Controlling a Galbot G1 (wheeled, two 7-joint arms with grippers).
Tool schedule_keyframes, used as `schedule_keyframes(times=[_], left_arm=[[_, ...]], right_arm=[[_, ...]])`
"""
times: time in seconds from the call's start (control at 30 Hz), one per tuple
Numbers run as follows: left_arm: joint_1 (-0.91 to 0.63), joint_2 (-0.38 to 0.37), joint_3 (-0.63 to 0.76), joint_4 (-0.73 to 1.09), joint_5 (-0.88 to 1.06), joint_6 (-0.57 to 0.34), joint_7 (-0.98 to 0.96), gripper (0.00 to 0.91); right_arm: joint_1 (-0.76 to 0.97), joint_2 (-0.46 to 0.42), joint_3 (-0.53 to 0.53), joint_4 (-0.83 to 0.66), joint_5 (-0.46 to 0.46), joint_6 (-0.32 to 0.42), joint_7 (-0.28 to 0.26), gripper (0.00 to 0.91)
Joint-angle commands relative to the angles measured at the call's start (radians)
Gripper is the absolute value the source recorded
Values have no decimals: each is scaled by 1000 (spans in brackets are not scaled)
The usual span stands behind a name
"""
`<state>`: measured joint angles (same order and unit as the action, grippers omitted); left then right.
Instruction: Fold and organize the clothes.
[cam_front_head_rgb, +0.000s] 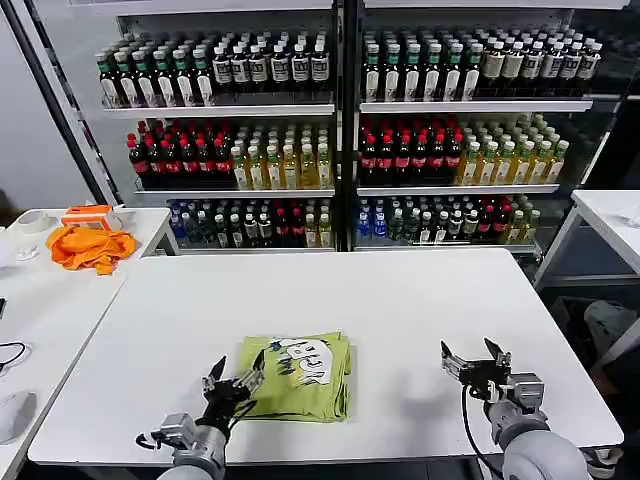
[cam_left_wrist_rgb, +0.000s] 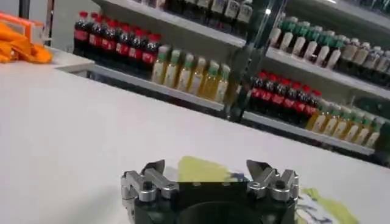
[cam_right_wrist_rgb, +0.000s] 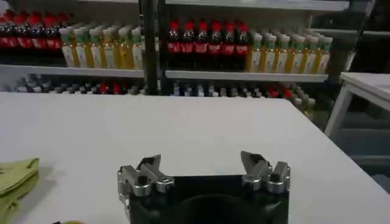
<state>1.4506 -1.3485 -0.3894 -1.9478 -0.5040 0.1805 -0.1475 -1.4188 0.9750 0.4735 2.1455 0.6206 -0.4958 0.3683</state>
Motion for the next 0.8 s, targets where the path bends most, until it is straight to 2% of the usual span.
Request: schedule_keyframes(times=[0.03, 0.17, 0.37, 0.63, 0.67, 0.7, 0.73, 0.8], left_arm=[[6, -1, -1, 45, -17, 25, 9, 907], [1, 15, 8, 60, -67, 56, 14, 907], [-15, 24, 0, 47, -255, 114, 13, 907], [-43, -5, -13, 58, -432, 123, 19, 907], [-47, -11, -12, 64, -445, 122, 19, 856], [-49, -13, -11, 68, -450, 122, 19, 725], [-52, -17, -11, 71, -458, 122, 18, 534], [-56, -25, -9, 84, -464, 123, 18, 383]], right_arm=[[-6, 2, 4, 5, -3, -1, 1, 907], [-18, 3, 12, 18, -4, -3, 2, 907], [-26, 3, 20, 33, -3, -6, 4, 907], [-44, 1, 30, 51, -3, -8, 7, 907], [-46, 1, 31, 53, -3, -8, 6, 907], [-47, 0, 32, 54, -3, -8, 6, 907], [-48, 0, 32, 56, -3, -8, 7, 907], [-50, 0, 34, 59, -3, -8, 7, 907]])
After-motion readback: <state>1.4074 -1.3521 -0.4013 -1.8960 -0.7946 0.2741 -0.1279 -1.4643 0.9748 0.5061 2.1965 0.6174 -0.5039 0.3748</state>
